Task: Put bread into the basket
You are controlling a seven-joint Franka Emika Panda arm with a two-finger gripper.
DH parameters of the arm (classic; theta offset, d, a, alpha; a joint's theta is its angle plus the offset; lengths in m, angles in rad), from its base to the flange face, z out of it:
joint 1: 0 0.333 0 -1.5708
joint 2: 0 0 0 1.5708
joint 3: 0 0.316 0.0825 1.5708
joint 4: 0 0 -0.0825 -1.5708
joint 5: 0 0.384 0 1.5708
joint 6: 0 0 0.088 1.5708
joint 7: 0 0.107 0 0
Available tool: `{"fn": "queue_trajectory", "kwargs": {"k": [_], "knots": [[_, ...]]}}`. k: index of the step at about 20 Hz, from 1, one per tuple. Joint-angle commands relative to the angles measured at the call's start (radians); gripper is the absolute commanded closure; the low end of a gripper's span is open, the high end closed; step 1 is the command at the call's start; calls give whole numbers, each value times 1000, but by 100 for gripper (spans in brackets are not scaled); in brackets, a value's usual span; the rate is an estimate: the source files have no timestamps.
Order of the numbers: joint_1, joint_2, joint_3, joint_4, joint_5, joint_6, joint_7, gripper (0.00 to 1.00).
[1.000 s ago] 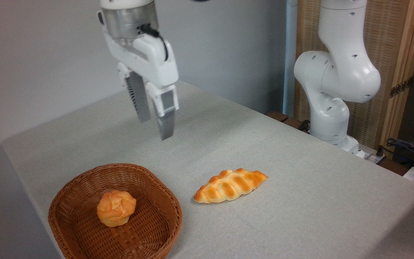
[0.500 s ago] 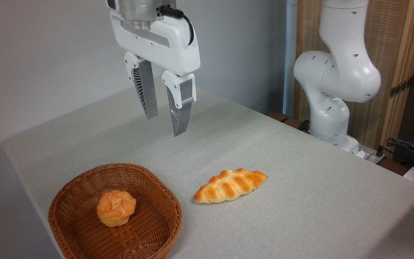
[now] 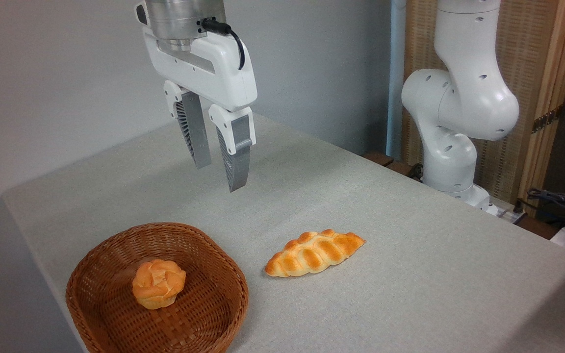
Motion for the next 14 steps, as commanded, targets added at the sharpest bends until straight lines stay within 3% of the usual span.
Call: {"fn": "queue_trajectory", "kwargs": {"k": [1, 14], "knots": [[-5, 14, 1, 34, 15, -29, -1, 0], [20, 18, -28, 36, 15, -49, 4, 0]]}}
